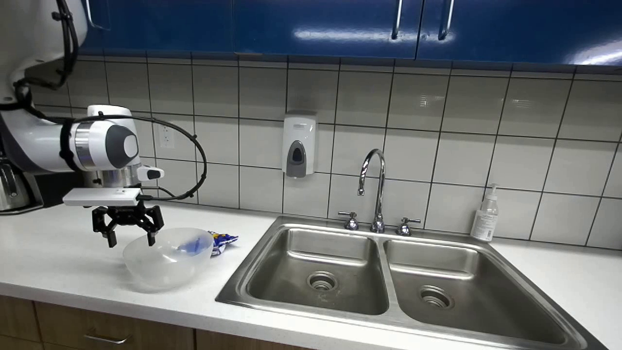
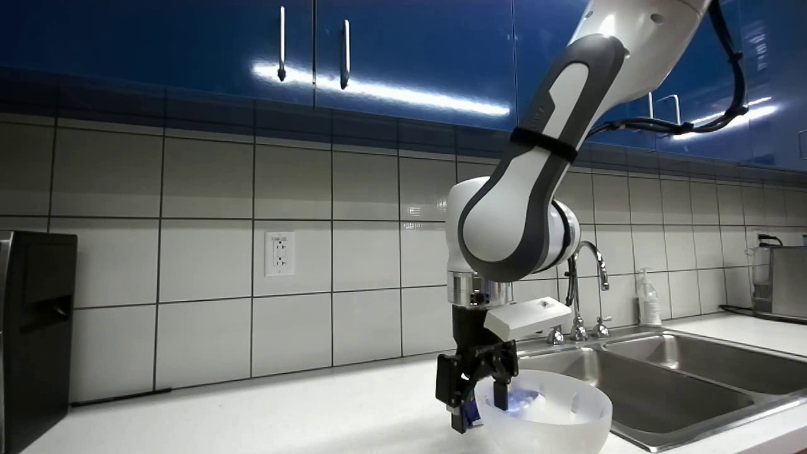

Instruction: Pick up the clear bowl and put it in the sink

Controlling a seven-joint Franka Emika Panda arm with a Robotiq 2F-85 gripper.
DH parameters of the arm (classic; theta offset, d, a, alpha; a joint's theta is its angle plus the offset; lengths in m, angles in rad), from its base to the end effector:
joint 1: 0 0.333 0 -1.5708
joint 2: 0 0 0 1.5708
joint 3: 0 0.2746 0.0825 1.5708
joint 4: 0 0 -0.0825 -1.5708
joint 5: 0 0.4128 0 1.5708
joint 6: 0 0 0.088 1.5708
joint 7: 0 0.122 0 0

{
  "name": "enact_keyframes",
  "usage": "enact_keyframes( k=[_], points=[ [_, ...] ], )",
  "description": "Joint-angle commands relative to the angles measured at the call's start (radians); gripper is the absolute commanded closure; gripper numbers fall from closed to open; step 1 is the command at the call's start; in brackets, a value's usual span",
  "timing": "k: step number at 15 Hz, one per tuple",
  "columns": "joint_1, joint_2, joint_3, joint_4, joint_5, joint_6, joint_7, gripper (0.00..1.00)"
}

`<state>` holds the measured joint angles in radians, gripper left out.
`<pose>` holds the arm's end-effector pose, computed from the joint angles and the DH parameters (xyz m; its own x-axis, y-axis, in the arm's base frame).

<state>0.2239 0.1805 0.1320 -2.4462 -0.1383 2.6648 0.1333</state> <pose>0.4648 0.1795 0.1519 0.9410 0.3355 0.0439 0.3340 -0.9418 0.0392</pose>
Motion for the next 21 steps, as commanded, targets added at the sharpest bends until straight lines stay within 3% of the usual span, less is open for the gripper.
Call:
enact_keyframes(
  k=[1, 3, 12, 21],
  points=[
    [0.008, 0.005, -0.011, 0.000, -0.038, -0.019, 0.049, 0.00],
    [0.010, 0.004, -0.008, -0.001, -0.033, -0.022, 0.052, 0.28],
    [0.016, -0.041, -0.032, -0.002, -0.134, -0.076, 0.134, 0.97],
    [0.017, -0.052, -0.025, -0.002, -0.210, -0.128, 0.185, 0.99]
  ],
)
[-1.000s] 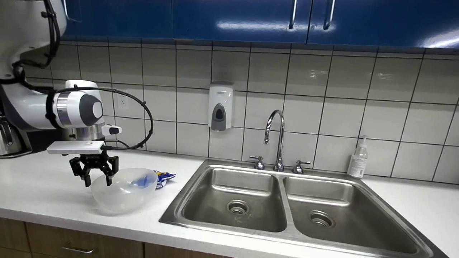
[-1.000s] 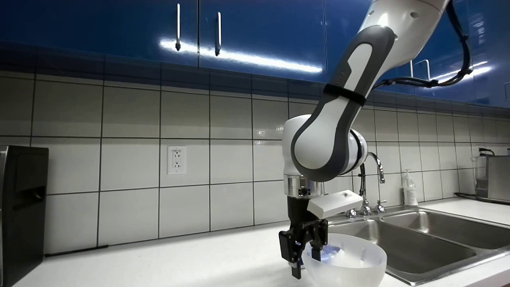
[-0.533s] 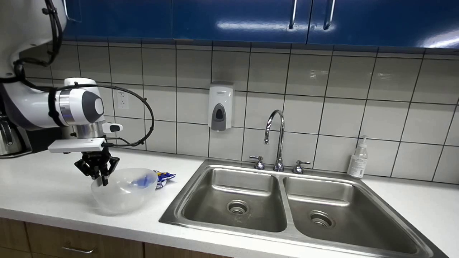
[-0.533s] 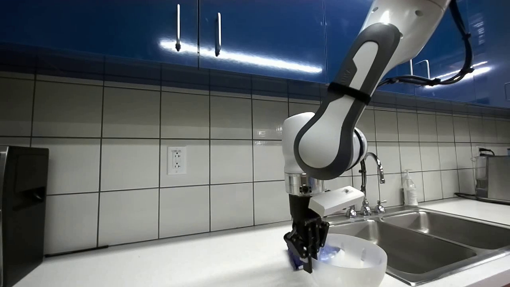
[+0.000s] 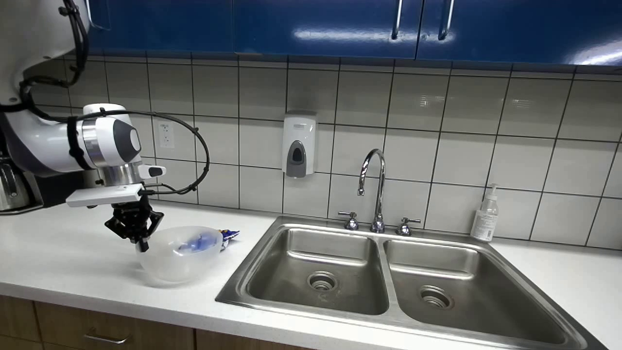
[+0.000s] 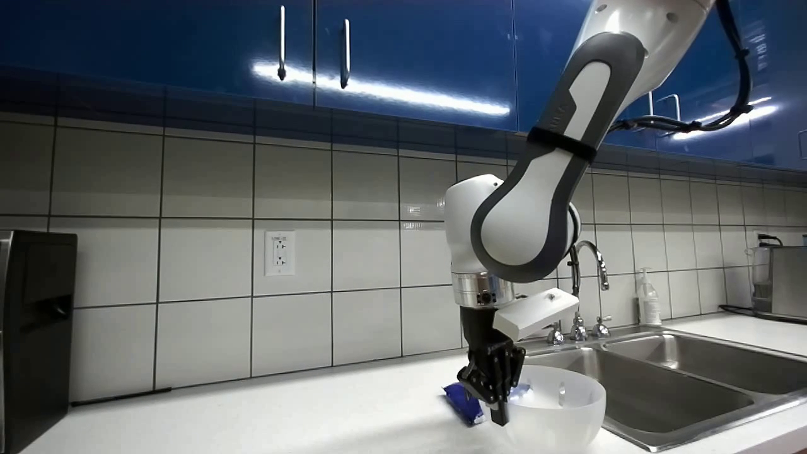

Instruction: Pick up the clear bowl and put it in the sink

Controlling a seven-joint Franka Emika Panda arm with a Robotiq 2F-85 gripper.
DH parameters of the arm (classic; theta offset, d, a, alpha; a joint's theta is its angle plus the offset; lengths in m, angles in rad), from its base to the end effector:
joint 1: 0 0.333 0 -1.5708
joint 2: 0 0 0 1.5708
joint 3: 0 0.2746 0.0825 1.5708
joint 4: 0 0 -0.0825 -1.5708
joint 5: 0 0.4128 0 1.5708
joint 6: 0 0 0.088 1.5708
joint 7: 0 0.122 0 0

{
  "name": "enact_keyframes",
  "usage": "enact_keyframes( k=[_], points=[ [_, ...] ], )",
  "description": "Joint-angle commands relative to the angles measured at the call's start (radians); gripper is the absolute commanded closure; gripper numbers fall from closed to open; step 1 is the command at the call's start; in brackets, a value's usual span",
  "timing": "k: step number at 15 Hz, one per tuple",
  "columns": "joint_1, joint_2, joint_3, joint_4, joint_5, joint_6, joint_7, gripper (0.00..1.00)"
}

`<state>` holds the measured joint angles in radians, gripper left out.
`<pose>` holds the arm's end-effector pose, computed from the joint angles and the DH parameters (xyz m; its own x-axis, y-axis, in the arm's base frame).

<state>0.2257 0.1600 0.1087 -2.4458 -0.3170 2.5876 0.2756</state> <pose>0.4632 0.1670 0.1548 0.9462 0.3235 0.0058 0.3192 -0.9362 0.1469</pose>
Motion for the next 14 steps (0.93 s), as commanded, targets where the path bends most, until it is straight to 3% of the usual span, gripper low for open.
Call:
enact_keyframes(
  k=[1, 14],
  points=[
    [0.016, -0.037, -0.001, -0.004, -0.031, -0.059, 0.044, 0.99],
    [-0.022, -0.346, 0.052, -0.004, 0.077, -0.413, -0.007, 0.99]
  ],
)
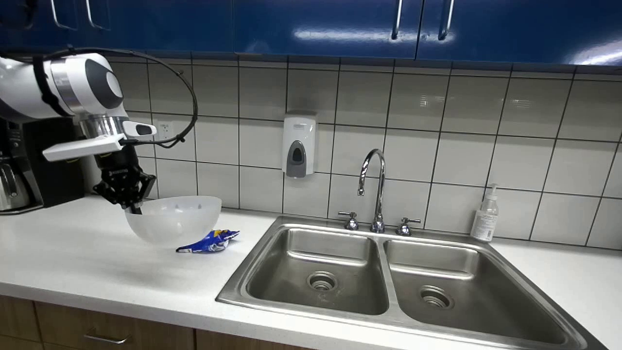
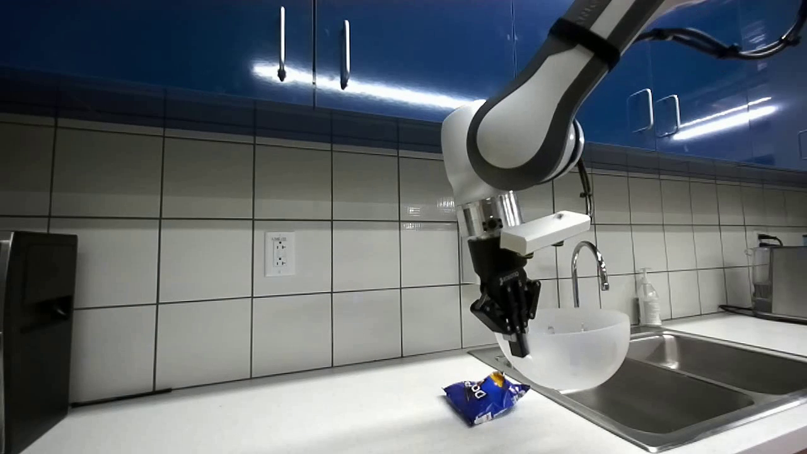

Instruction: Pick up the clear bowl and put it in the sink

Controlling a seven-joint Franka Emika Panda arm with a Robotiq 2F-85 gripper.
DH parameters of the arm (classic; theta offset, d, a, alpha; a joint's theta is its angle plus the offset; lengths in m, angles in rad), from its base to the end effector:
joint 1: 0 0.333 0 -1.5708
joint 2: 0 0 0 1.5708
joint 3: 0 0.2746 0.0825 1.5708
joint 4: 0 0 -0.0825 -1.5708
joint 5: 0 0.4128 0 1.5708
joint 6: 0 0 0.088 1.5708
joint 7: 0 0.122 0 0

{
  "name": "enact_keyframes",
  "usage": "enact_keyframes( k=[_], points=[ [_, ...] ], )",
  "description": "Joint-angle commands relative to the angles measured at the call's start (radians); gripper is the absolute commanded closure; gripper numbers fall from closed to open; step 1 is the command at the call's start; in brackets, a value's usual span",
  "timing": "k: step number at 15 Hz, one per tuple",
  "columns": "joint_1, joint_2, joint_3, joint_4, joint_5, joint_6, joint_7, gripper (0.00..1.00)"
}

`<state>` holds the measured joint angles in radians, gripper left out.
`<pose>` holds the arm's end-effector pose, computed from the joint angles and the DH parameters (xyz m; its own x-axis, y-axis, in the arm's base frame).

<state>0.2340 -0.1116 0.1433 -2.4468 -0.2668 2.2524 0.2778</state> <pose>0.4552 0.1676 0.2607 0.9627 0.2671 -0.0423 0.2696 -0.9361 0.2256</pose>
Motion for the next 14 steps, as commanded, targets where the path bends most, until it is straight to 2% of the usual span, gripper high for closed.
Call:
enact_keyframes(
  k=[1, 8, 14],
  points=[
    [-0.036, -0.083, 0.015, 0.002, 0.032, -0.093, -0.012, 0.99],
    [-0.140, -0.030, -0.047, 0.079, 0.009, -0.094, -0.055, 0.99],
    [-0.222, 0.127, -0.126, 0.237, 0.007, -0.091, -0.086, 0.99]
  ],
)
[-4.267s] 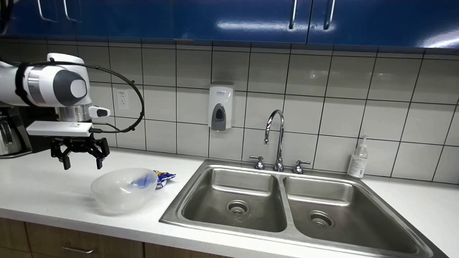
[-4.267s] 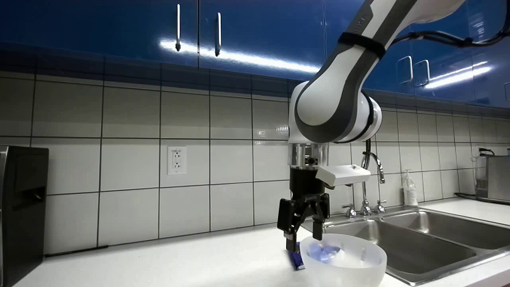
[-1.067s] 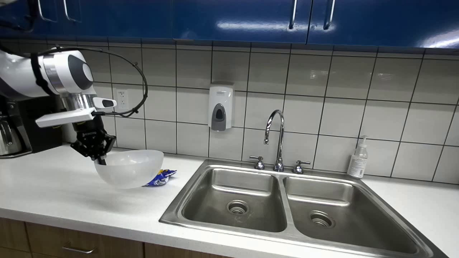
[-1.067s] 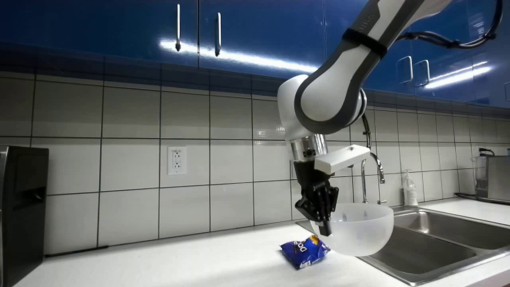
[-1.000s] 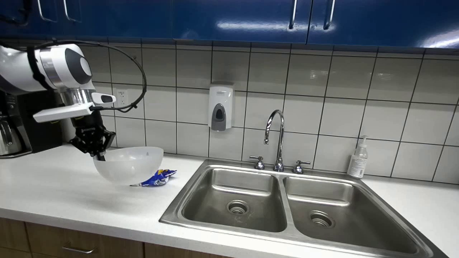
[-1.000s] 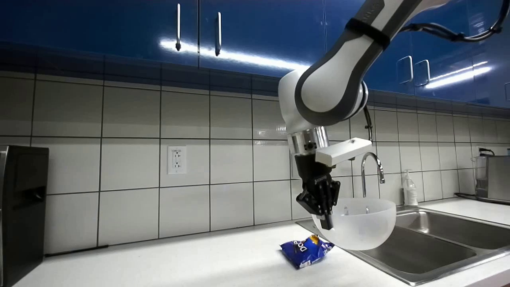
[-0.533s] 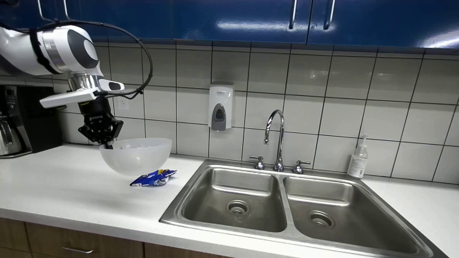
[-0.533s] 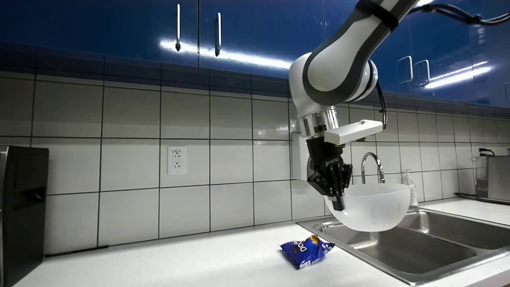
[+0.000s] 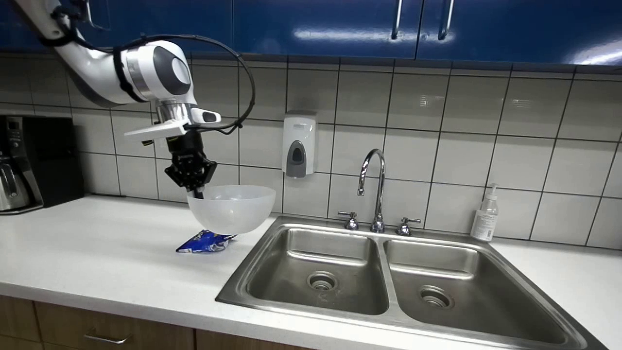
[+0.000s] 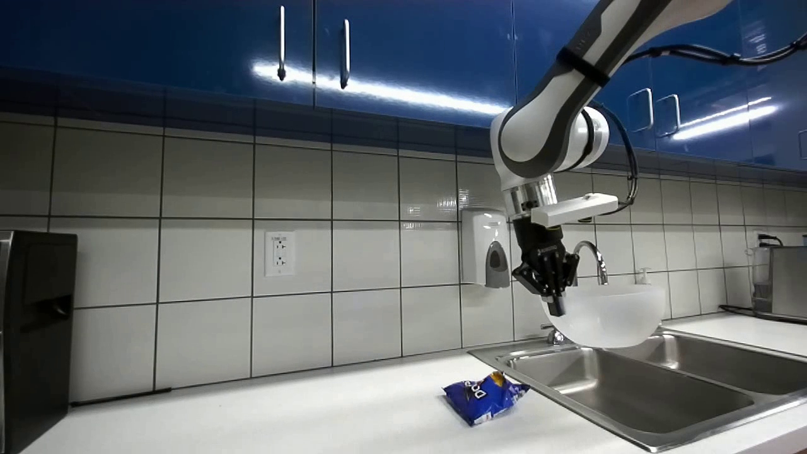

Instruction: Pick up the clear bowl and put it in the sink

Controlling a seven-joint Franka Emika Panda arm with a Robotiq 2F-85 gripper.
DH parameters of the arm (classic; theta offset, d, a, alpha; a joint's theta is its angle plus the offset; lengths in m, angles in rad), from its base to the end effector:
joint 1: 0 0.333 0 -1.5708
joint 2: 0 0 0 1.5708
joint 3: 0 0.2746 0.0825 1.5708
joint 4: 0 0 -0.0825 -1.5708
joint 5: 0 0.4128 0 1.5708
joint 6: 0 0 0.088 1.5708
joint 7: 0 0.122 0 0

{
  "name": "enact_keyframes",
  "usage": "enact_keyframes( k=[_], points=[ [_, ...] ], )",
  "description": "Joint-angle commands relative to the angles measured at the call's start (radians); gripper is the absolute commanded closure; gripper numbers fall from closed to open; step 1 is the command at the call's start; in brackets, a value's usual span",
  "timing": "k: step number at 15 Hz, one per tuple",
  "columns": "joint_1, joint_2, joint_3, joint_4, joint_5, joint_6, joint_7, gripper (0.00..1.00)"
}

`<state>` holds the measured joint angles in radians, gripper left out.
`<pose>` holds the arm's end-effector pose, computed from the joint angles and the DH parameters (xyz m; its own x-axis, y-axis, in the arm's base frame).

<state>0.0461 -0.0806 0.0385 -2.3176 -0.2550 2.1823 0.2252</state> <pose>0.5170 0.0312 0.2977 0.9997 0.0094 -0.0231 0.0141 -0.9772 0.2118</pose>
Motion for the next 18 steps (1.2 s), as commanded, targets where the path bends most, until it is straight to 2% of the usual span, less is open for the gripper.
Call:
enact_keyframes(
  k=[1, 10, 18],
  points=[
    [-0.041, 0.122, -0.032, 0.130, -0.004, -0.019, -0.036, 0.99],
    [-0.097, 0.385, -0.139, 0.382, 0.027, -0.054, -0.044, 0.99],
    [-0.160, 0.515, -0.185, 0.508, 0.090, -0.064, -0.093, 0.99]
  ],
)
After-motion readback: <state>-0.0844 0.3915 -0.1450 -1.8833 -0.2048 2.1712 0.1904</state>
